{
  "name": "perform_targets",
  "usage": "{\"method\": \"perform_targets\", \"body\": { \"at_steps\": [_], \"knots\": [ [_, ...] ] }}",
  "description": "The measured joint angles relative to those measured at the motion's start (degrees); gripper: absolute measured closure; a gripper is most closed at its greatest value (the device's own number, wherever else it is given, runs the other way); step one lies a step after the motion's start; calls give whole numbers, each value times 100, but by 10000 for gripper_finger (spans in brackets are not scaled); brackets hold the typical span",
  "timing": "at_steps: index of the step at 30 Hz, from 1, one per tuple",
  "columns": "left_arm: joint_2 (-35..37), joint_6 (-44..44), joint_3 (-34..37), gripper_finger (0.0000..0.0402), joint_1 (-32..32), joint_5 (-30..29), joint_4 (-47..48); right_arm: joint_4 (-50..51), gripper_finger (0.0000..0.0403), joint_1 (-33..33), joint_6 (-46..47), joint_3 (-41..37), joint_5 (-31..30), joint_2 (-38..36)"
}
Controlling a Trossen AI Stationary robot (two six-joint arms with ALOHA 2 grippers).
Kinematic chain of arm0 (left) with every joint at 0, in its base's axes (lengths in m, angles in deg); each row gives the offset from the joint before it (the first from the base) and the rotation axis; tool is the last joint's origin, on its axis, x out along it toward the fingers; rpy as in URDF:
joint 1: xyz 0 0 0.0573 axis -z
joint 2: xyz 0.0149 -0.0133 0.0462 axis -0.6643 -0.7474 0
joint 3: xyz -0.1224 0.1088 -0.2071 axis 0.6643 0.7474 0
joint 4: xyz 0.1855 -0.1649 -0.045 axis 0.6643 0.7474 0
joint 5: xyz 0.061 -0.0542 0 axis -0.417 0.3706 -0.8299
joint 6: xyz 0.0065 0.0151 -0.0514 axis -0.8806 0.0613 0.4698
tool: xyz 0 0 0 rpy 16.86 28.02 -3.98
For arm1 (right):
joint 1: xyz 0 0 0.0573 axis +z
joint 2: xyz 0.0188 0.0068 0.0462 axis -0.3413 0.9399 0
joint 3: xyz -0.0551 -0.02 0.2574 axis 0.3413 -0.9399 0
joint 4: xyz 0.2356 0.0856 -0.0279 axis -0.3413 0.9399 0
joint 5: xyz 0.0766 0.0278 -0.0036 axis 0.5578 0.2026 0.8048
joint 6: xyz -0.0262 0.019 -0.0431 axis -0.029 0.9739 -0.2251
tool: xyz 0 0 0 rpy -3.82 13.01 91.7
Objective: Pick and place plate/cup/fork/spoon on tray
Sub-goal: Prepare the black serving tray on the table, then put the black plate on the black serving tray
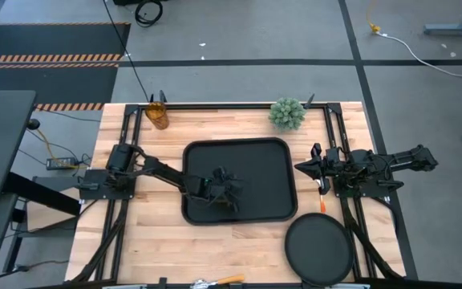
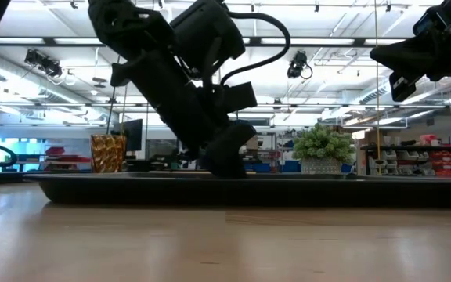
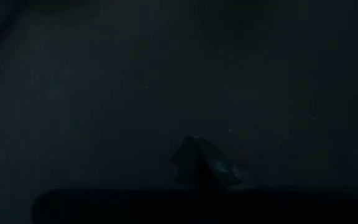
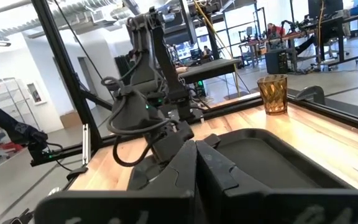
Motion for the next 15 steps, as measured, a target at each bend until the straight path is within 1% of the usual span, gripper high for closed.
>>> {"method": "perform_targets", "body": {
  "at_steps": [7, 15],
  "knots": [
    [50, 36, 0, 392, 53, -38, 196, -1, 394, 0, -1, 0, -2, 0],
    [62, 11, 33, 392, 22, -106, -475, -1, 394, 0, -2, 0, -2, 0]
  ]
}}
